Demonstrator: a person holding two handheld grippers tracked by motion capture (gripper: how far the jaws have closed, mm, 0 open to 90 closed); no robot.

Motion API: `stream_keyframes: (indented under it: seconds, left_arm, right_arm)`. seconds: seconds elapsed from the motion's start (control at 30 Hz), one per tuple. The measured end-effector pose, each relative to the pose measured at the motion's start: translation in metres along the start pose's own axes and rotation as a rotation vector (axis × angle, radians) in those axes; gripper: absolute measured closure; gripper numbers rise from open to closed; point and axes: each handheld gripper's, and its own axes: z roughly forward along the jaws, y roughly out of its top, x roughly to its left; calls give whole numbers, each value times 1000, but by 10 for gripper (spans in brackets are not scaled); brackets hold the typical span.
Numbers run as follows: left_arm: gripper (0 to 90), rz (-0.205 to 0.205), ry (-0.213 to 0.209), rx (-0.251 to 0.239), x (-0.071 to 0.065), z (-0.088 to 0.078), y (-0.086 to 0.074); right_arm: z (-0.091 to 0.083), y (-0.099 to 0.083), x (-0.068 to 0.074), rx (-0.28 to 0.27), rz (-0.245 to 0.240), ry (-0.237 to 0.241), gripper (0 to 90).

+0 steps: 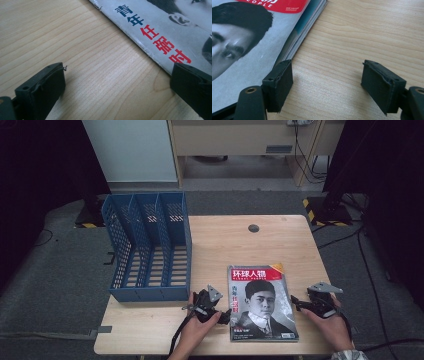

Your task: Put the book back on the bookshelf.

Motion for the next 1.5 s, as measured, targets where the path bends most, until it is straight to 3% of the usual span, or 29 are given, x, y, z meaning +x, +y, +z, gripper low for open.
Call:
stream_keyframes:
  seconds: [0.33, 0.37, 0.4, 0.43, 0.6, 0.77, 0.87, 0.9, 0.97, 1.0, 1.17, 1.2, 1.37, 1.5]
  left_arm:
    - [10, 2, -13, -6, 1, -1, -1]
    - [34, -22, -40, -41, 2, -3, -1]
    - [38, -22, -40, -41, 2, -3, -1]
    - [39, -47, -31, -80, 3, -7, 0]
    - [48, -62, -22, -158, -1, -16, 3]
    - [54, -42, -32, -172, -7, -18, 5]
    - [59, -25, -36, -164, -13, -18, 5]
    - [67, -2, -45, -160, -17, -18, 4]
    - [78, 6, -50, -155, -19, -18, 4]
    - [84, 8, -39, -156, -22, -19, 3]
    - [124, 1, -40, -149, -26, -20, 1]
    - [131, 13, -42, -150, -27, -20, 1]
    - [146, 24, -49, -132, -30, -17, 0]
    - [160, -14, -60, -98, -34, -12, -1]
  right_arm:
    - [-3, 3, -1, -9, 18, 8, 243]
    - [-5, 5, 0, -19, 27, 0, 255]
    - [-5, 5, 0, -19, 27, 0, 255]
    - [-11, 8, -1, -43, 38, 0, 272]
    - [-20, 13, 9, -90, 21, 17, 256]
    - [-20, 23, 18, -115, 17, 36, 185]
    - [-13, 35, 24, -137, 19, 74, 132]
    - [-11, 37, 24, -143, 14, 92, 118]
    - [-7, 40, 24, -149, 15, 107, 116]
    - [1, 45, 26, -152, 17, 138, 138]
    - [16, 46, 34, -92, -27, 153, 211]
    - [17, 41, 37, -73, -60, 156, 229]
    - [20, 34, 35, -37, -43, 176, 221]
    - [24, 32, 33, -14, -27, 161, 200]
